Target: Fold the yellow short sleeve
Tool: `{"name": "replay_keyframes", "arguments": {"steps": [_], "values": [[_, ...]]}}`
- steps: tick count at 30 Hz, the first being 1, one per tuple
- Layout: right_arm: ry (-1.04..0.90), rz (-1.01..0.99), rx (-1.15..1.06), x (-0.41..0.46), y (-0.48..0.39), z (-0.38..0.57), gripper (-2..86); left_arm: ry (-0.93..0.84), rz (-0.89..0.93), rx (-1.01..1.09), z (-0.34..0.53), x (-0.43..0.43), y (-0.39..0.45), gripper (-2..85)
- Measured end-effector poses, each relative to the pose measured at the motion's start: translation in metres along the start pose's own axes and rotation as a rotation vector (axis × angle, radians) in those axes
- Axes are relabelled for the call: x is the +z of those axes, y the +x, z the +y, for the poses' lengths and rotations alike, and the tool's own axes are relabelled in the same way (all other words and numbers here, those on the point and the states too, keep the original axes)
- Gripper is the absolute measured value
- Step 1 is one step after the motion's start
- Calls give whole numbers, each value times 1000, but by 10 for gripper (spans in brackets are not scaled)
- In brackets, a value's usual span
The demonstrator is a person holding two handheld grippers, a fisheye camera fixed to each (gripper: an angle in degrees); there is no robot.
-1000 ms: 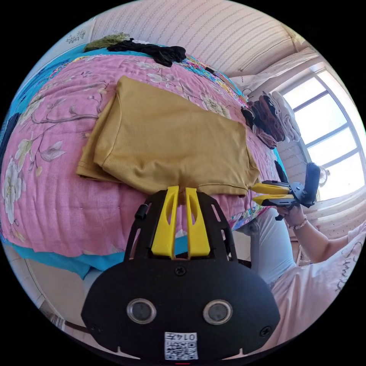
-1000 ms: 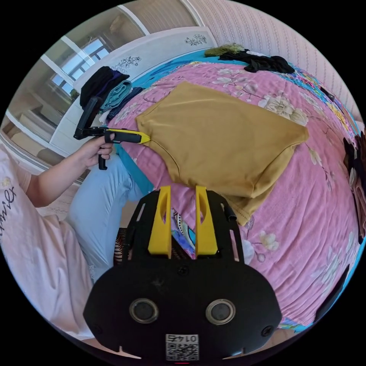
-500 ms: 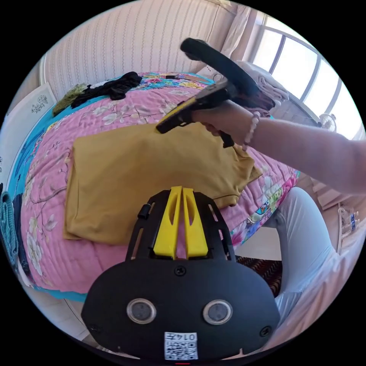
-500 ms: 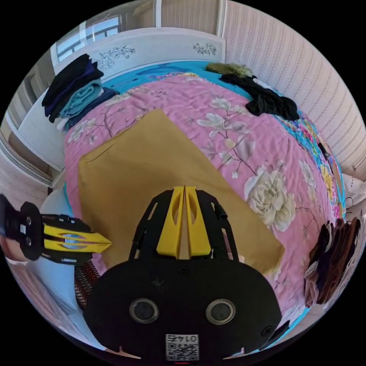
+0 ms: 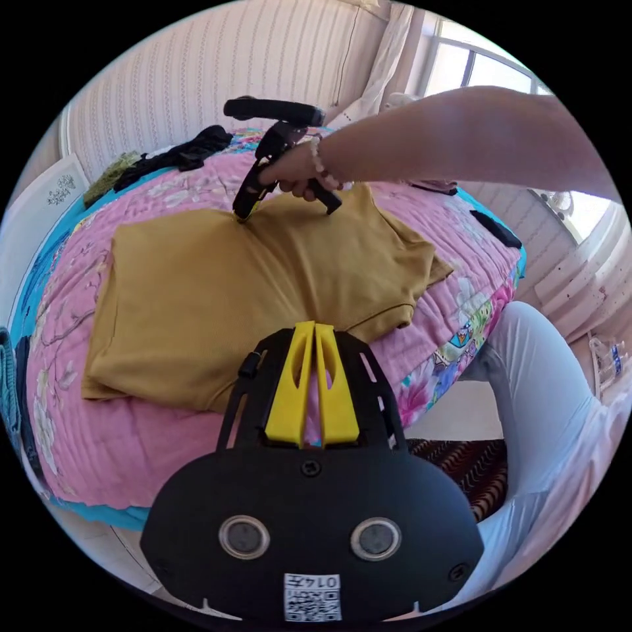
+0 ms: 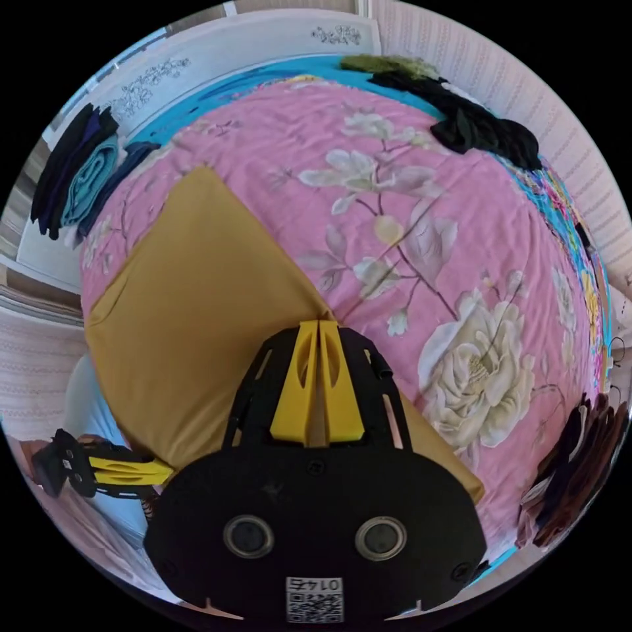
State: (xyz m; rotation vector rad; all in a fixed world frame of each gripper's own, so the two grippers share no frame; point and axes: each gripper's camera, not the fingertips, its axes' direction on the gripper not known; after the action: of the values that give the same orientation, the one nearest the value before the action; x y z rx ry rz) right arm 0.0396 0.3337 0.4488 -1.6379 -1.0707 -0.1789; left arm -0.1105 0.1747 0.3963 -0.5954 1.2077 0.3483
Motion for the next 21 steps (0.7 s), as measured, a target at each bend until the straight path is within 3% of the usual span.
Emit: {"name": "replay_keyframes", "arguments": {"steps": [4,6,9,15,21], "values": [[59,-106,59,-24,25,18,-6,13,2,18,-1,-13,6,14],[222,-162,60,-66,36,71,-5,63,7,90,-2,-23,20,57],[313,-183,152,-100,52,170,2,90,100,173,-7,-20,42,99],[279,-161,410,-89,48,335,54,74,145,308,-26,6,89,141],[362,-350,497,-68,63,355,24,-7,115,377,-54,33,115,136]]}}
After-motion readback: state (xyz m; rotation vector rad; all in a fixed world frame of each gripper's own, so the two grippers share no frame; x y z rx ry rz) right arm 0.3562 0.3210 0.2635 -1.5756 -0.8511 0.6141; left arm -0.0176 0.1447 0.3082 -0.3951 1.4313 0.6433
